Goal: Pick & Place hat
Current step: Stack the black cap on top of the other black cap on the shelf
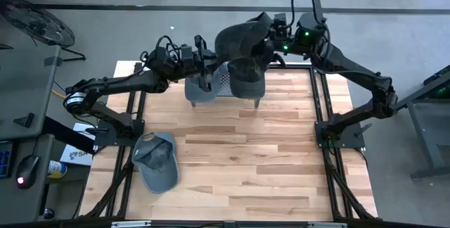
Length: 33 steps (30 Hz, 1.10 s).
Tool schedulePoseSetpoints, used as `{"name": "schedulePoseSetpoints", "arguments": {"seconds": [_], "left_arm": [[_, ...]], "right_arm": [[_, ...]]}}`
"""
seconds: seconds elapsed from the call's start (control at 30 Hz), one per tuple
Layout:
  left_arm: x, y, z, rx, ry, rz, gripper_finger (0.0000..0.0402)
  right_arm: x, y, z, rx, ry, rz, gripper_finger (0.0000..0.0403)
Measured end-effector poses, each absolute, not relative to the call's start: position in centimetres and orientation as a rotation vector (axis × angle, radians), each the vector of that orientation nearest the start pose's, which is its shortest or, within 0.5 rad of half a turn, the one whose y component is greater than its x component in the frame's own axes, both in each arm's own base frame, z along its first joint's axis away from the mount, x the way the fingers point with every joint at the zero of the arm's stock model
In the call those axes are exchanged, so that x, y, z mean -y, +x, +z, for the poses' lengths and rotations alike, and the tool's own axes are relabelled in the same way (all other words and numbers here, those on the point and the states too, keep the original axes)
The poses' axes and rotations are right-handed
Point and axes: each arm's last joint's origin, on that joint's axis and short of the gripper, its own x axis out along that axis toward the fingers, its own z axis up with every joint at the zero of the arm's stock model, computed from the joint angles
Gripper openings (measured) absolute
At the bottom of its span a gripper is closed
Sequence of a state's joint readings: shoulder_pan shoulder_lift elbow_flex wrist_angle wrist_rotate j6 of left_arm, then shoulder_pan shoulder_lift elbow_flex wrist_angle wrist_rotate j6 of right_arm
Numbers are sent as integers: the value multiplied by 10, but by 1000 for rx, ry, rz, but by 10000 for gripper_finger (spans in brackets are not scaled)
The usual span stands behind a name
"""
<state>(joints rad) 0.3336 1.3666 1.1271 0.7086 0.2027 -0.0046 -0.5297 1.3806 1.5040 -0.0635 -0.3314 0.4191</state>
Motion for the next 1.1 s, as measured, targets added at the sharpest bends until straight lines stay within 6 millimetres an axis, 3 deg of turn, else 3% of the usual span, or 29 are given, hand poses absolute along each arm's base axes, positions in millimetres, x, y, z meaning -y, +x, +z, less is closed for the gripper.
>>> {"name": "schedulePoseSetpoints", "arguments": {"seconds": [0.13,0.3,0.6,1.1], "left_arm": [[-95,289,406,454,113,143,6],[-95,289,406,456,95,157,6],[-99,285,411,514,38,316,6],[-99,286,409,504,-27,349,5]], "right_arm": [[142,262,460,98,385,-158,153],[141,260,461,78,352,-88,18],[127,228,472,37,269,-148,3],[104,189,488,43,189,-188,1]]}}
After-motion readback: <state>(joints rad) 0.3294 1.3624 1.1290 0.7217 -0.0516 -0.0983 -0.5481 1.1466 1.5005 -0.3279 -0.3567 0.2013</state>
